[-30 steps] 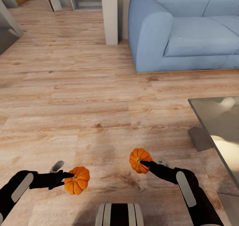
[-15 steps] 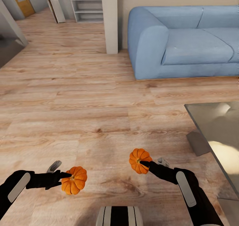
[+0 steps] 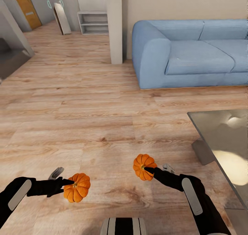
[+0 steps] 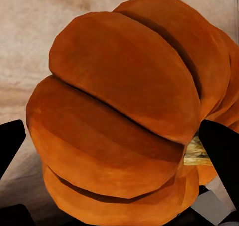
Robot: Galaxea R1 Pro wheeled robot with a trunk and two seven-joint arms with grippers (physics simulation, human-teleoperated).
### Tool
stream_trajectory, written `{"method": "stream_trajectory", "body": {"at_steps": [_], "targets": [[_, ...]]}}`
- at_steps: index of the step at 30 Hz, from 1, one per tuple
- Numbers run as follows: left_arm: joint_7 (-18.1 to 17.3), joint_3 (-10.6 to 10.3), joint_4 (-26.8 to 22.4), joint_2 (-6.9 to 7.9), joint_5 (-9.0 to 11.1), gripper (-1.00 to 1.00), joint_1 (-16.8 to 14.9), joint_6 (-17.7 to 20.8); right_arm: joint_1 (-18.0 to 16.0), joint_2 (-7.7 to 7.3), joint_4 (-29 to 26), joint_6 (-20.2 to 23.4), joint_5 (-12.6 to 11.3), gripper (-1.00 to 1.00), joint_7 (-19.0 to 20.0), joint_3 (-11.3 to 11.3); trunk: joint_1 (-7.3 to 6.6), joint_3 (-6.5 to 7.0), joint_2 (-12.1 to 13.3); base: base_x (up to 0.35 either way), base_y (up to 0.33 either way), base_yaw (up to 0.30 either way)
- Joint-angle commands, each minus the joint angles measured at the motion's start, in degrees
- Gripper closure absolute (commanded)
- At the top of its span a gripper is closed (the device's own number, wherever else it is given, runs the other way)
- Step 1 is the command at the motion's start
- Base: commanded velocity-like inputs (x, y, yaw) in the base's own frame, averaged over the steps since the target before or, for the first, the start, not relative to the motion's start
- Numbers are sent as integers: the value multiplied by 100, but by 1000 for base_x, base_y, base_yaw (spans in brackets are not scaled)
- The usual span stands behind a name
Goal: Place each of the two pumpkins and all three candles from the living room inside a cabinet in the living room (use any cabinet), then make sure every cabinet is closed, and position the cauldron so it is next to a table in the living room.
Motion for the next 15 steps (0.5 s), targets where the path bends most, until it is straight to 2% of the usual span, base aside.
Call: {"method": "stream_trajectory", "body": {"at_steps": [1,7,15], "targets": [[-29,-13,1,5,-21,100,-3,8,-2,2,-2,29,41,100,56,-15,-3,19,0,0,0,0],[-23,-13,1,8,-30,100,-3,2,-2,11,-22,26,45,100,56,13,-19,152,8,0,0,6],[-6,-13,7,19,-60,100,-1,0,-2,18,-29,26,51,100,56,40,-37,322,17,0,0,239]]}}
